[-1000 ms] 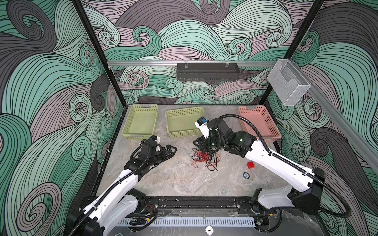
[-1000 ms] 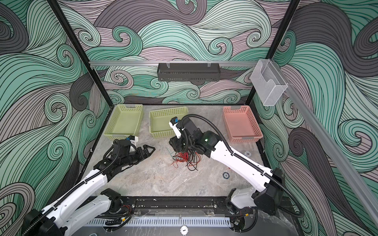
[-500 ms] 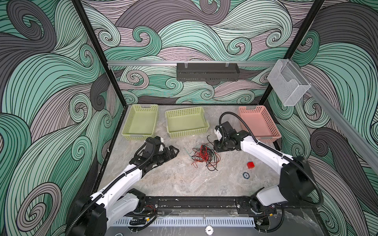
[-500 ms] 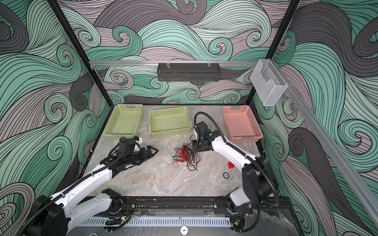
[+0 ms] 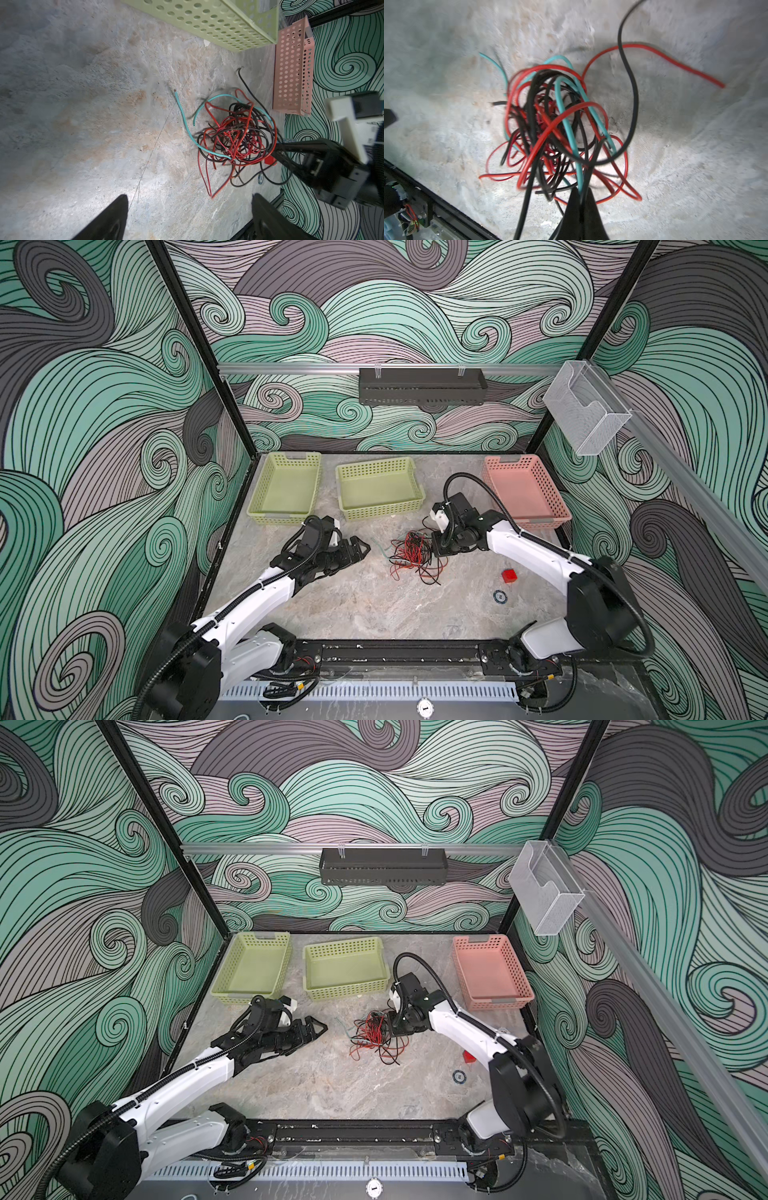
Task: Untangle and sort cables by color
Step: Untie the cable.
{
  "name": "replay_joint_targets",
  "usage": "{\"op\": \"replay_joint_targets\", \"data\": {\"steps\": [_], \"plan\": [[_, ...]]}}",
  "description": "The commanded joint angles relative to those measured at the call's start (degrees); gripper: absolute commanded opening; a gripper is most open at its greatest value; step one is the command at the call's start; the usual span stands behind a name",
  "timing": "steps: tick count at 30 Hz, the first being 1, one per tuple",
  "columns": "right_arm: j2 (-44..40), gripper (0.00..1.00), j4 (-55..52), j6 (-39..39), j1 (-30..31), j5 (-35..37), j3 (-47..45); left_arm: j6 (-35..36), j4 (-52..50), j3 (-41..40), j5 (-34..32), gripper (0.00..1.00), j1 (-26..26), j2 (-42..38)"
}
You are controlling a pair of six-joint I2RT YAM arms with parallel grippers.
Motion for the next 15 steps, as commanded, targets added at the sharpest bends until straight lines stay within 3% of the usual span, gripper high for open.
{"op": "replay_joint_targets", "data": {"steps": [1, 7, 12, 15], "plan": [[-5.89, 0.00, -2.70, 0.03, 3.06, 6.31, 5.56, 1.44, -0.72, 2.33, -0.80, 0.90, -0.48, -0.33], [-9.43, 0.00, -6.84, -2.20, 13.03, 18.51, 15.43, 2.13, -4.38, 3.85, -4.81, 0.90, -0.50, -2.90], [-8.93, 0.00, -5.85, -2.85, 20.06, 22.50, 19.65, 1.82, -6.97, 3.52, -9.05, 0.91, -0.52, -6.70], [-9.26, 0.00, -3.81, -3.92, 20.52, 23.09, 22.54, 1.85, -7.15, 3.04, -9.66, 0.91, -0.52, -8.62]]}}
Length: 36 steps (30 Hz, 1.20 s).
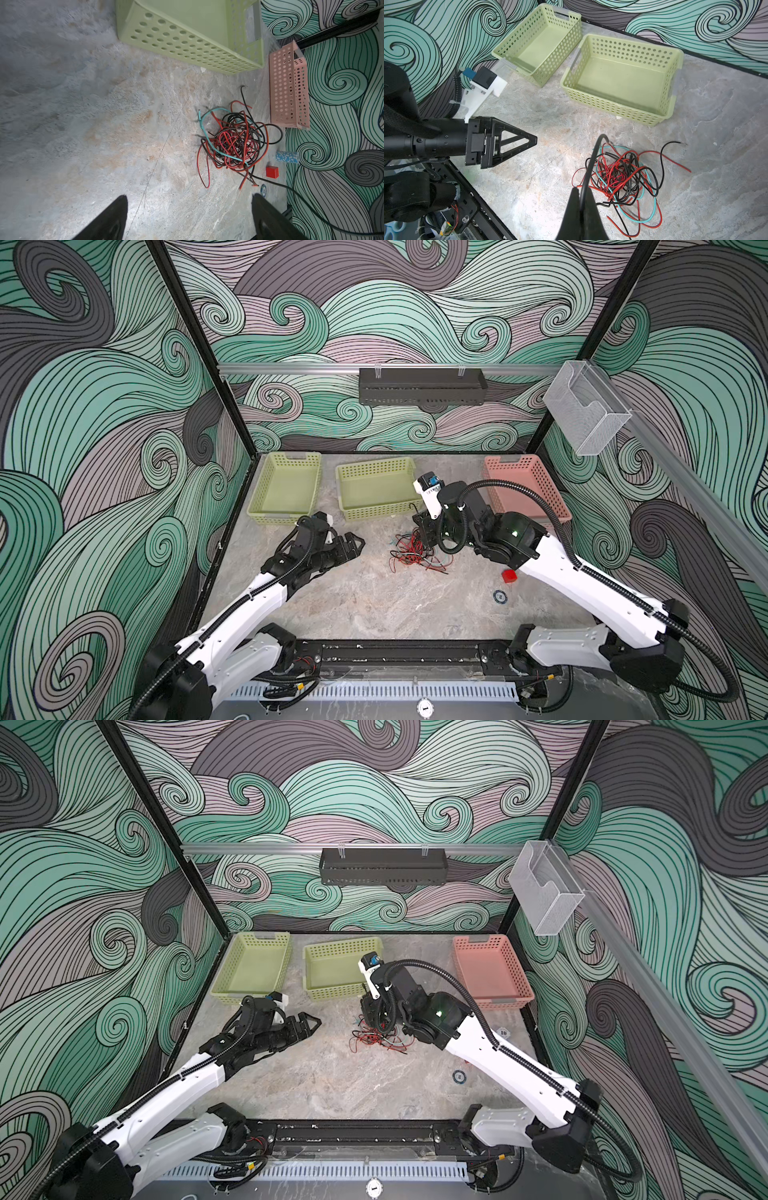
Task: Untangle and sort cables by color
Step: Untie the cable.
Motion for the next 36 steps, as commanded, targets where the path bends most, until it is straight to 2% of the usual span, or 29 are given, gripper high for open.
{"op": "replay_joint_targets", "data": {"steps": [1, 5, 9, 16, 22, 27, 29, 30, 33, 36], "plan": [[0.18, 0.00, 0.37, -2.30, 0.24, 4.53, 4.62, 0.94, -2.59, 1.14, -2.83, 0.91, -0.51, -2.25], [1.71, 0.00, 1.07, -6.11, 0.25, 6.12, 13.59, 1.45, -1.93, 1.60, -1.51, 0.91, -0.52, -3.95], [5.90, 0.00, -0.36, -9.21, 0.30, 6.76, 26.77, 5.50, 3.43, 2.96, 5.22, 0.89, -0.61, -4.69], [15.06, 0.00, -2.56, -13.91, 0.35, 6.18, 48.82, 17.14, 0.42, 15.36, 9.44, 0.89, -2.91, -3.86], [22.78, 0.00, -4.92, -15.04, 0.34, 5.43, 65.62, 24.84, 5.85, 21.90, 7.48, 0.98, -7.65, 0.29], [24.98, 0.00, -5.68, -13.83, 0.33, 3.94, 69.39, 30.10, 10.46, 24.27, 4.20, 0.97, -13.15, 7.57], [24.90, 0.00, -5.68, -12.95, 0.33, 3.21, 69.33, 32.46, 13.02, 24.17, -0.07, 0.87, -15.86, 10.36], [24.69, 0.00, -5.78, -12.71, 0.34, 3.04, 69.10, 33.66, 14.00, 24.09, -1.89, 0.77, -16.71, 11.66], [23.41, 0.00, -5.86, -12.94, 0.34, 4.57, 66.99, 34.15, 12.16, 26.45, -2.79, 0.00, -16.98, 15.84], [20.84, 0.00, -5.73, -13.73, -0.21, 9.37, 61.21, 32.77, 7.64, 29.63, -1.91, 0.00, -17.01, 16.40]]}}
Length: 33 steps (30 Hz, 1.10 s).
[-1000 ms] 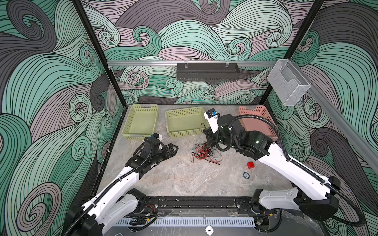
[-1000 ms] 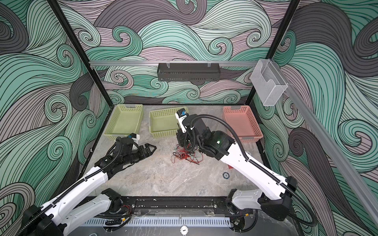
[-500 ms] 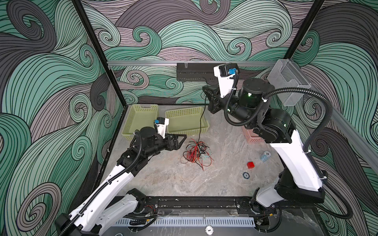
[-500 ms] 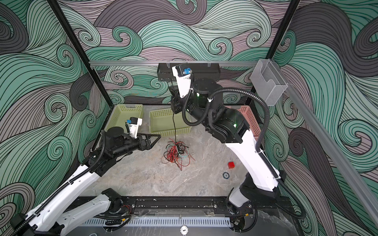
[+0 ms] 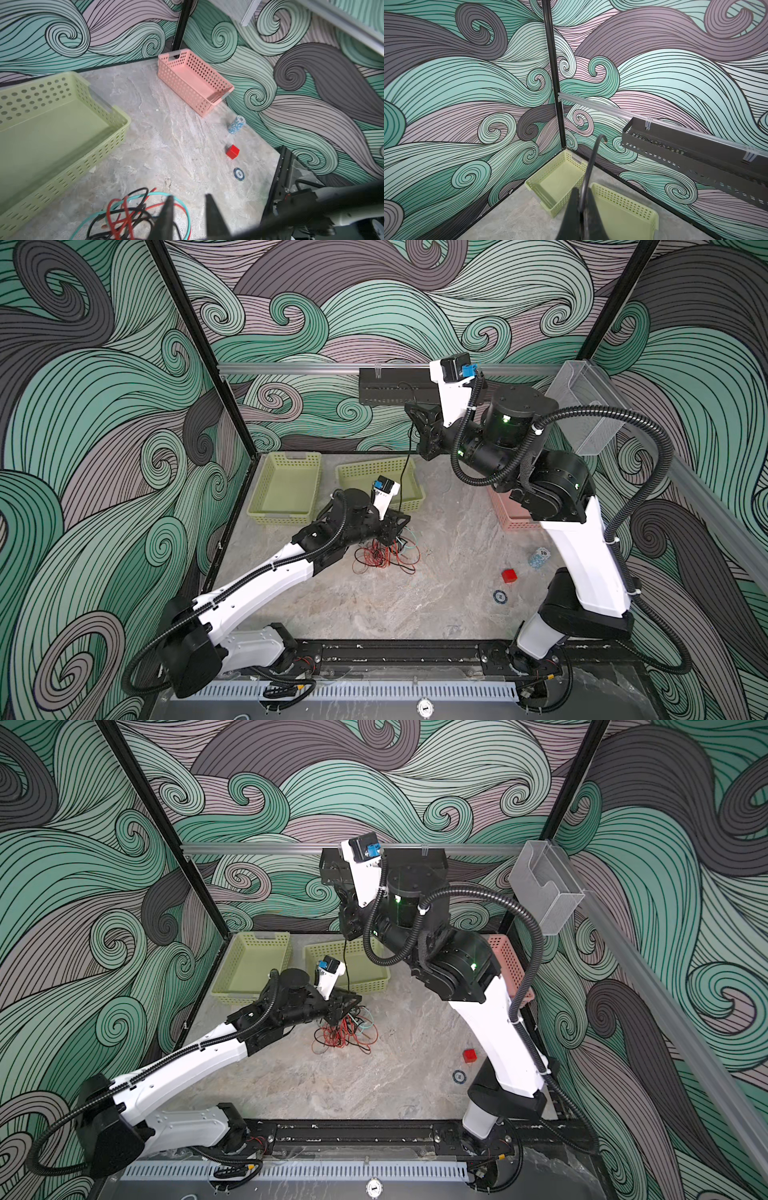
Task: Untangle and sort cables by color
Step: Untie the cable.
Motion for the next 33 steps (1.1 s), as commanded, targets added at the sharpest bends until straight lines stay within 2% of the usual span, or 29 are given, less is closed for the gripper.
{"op": "replay_joint_targets", "data": {"steps": [1, 3, 5, 6, 8, 9, 14, 19, 23, 29, 33], "plan": [[-3.68, 0.03, 0.63, 0.49, -1.18, 5.00, -6.39, 0.78, -2.10, 4.79, -0.87, 0.00, -0.11, -1.73], [-6.35, 0.21, 0.69, 3.33, -4.18, 4.52, -13.92, -0.12, -3.17, 5.45, 0.39, 0.00, -0.10, -3.31], [-9.81, 0.27, 1.24, 7.04, -8.52, 0.86, -22.91, -1.79, -4.24, 5.82, 0.31, 0.00, -0.09, -4.79], [-11.68, 0.35, 2.11, 8.53, -10.23, -1.03, -27.41, -2.59, -4.58, 5.82, -0.15, 0.00, -0.08, -5.39], [-16.15, 0.55, 4.08, 10.05, -12.37, -2.71, -35.82, -4.08, -4.94, 5.80, -0.50, 0.00, -0.10, -6.38], [-18.47, 0.61, 5.17, 10.64, -12.81, -2.34, -39.76, -4.65, -4.95, 5.95, -0.49, 0.00, -0.14, -6.68], [-30.33, 0.81, 9.89, 11.81, -14.48, -2.54, -59.20, -5.69, -7.76, 9.85, 0.50, 0.00, -0.14, -6.15], [-35.80, 0.81, 10.30, 13.26, -16.13, -8.09, -70.78, -5.36, -9.40, 12.74, 0.72, 0.00, -0.04, -4.67], [-36.34, 0.82, 10.73, 12.48, -16.17, -12.62, -73.32, -6.26, -8.59, 14.27, -0.75, 0.00, 0.11, -4.17], [-37.31, 0.83, 13.24, 13.49, -16.28, -7.63, -75.28, -4.28, -6.18, 19.31, -7.34, 0.00, 2.20, -3.85], [-38.26, 0.83, 15.62, 14.91, -16.63, -6.38, -77.41, -0.65, -10.90, 30.42, -8.70, 0.00, 3.69, -0.99]]}}
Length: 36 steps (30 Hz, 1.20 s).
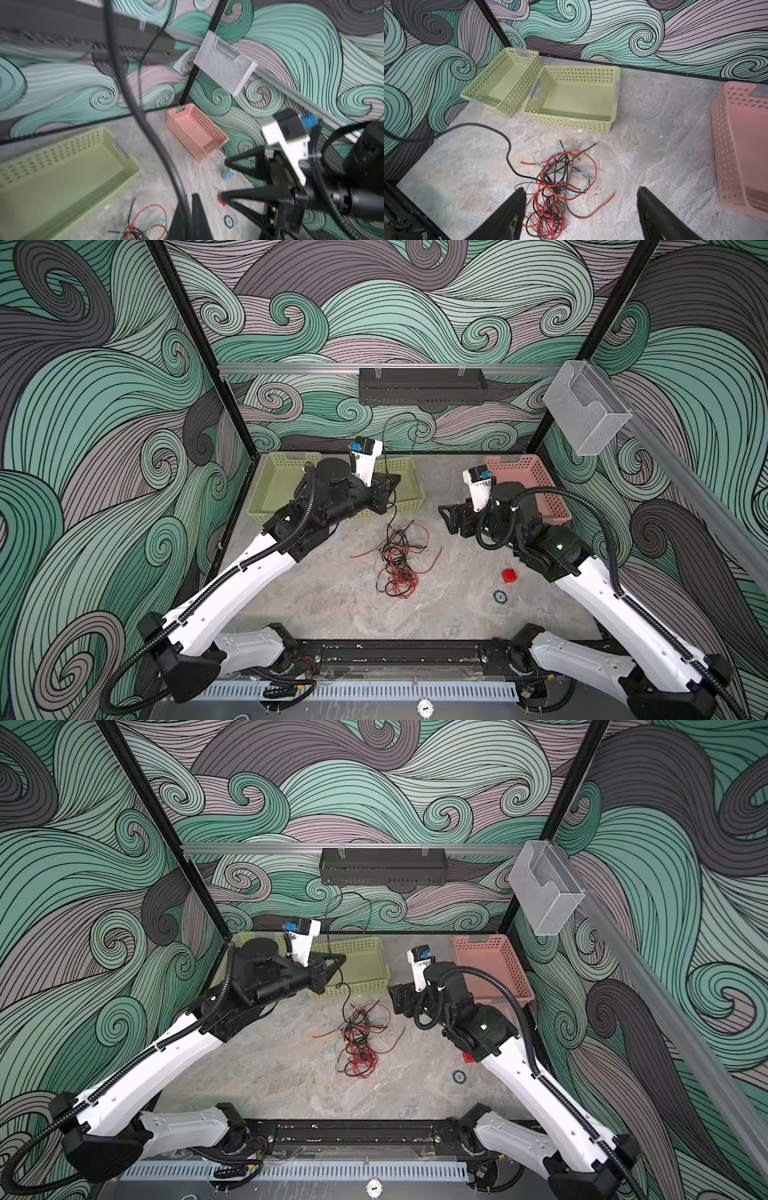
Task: Untangle and sort cables by color
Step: Untie the cable, then place the cable into the container.
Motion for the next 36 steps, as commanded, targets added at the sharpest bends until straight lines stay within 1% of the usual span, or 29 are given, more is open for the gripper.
{"op": "replay_joint_targets", "data": {"steps": [1, 6, 10, 12, 14, 19, 25, 29, 36], "plan": [[-0.93, 0.83, 3.13, 1.82, -0.51, 1.88, -1.38, 4.14, -2.24, 10.89, -2.94, 0.00, 1.26, 1.83], [-2.02, 0.85, 3.91, 2.53, -0.98, 3.69, -3.26, 6.58, -4.72, 22.87, -2.41, 0.00, 1.44, 6.39], [-2.40, 0.85, 4.36, 3.03, -1.62, 2.79, -4.24, 8.50, -7.16, 32.31, -1.89, 0.00, 1.59, 10.52], [-2.57, 0.85, 4.53, 3.03, -1.75, 2.81, -4.99, 10.13, -8.21, 35.22, -2.65, 0.00, 1.67, 12.84], [-2.87, 0.85, 4.77, 3.16, -1.93, 2.73, -5.80, 10.70, -8.90, 35.99, -3.26, 0.00, 2.42, 14.44], [-3.94, 0.85, 4.72, 3.26, -2.36, 2.13, -7.83, 10.13, -8.51, 33.69, -2.41, 0.00, 5.51, 17.76], [-4.09, 0.86, 5.09, 3.42, -2.74, 1.41, -9.77, 5.67, 0.94, 23.62, -1.81, 0.00, 8.86, 20.16], [-4.09, 0.86, 5.44, 3.48, -2.94, 0.92, -11.13, 3.06, 5.51, 19.07, -4.43, 0.00, 10.13, 22.87], [-3.82, 0.86, 5.85, 3.43, -3.44, -0.30, -12.95, 3.98, 8.61, 14.51, -8.24, 0.00, 10.70, 28.87]]}}
